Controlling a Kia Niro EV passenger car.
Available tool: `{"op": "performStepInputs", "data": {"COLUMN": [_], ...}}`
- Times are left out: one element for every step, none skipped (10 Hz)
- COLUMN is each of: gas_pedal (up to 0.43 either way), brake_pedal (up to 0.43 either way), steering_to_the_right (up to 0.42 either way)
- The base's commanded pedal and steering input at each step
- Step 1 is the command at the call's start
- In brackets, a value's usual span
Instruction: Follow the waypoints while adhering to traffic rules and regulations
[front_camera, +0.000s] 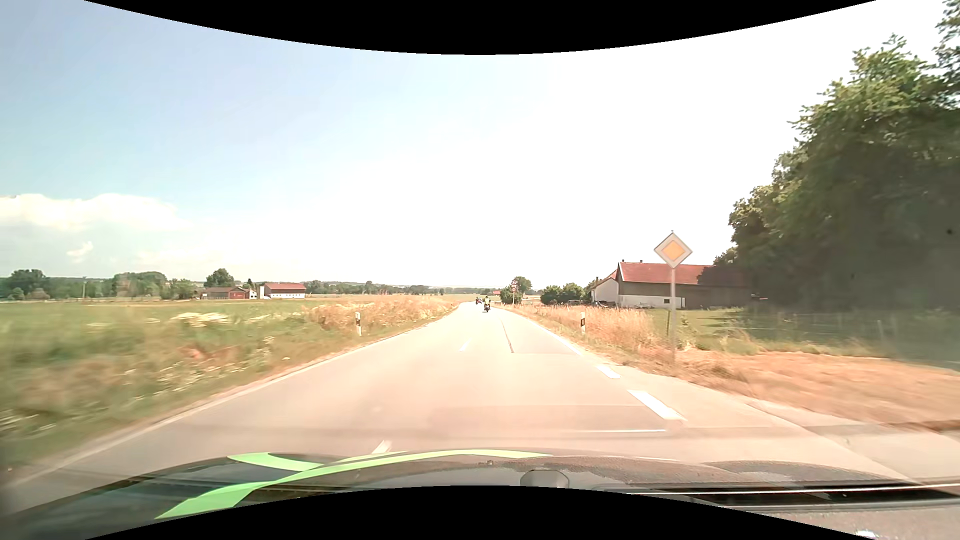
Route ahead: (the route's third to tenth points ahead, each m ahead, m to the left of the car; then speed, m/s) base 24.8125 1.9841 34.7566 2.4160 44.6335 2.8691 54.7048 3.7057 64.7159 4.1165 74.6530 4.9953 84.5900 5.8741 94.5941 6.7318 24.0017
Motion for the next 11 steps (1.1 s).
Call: {"op": "performStepInputs", "data": {"gas_pedal": [0.067, 0.039, 0.020, 0.020, 0.008, 0.000, 0.000, 0.000, 0.000, 0.000, 0.000], "brake_pedal": [0.000, 0.000, 0.000, 0.000, 0.000, 0.000, 0.000, 0.000, 0.000, 0.000, 0.000], "steering_to_the_right": [-0.009, -0.009, -0.009, -0.009, -0.009, -0.009, -0.009, -0.008, -0.008, -0.008, -0.009]}}
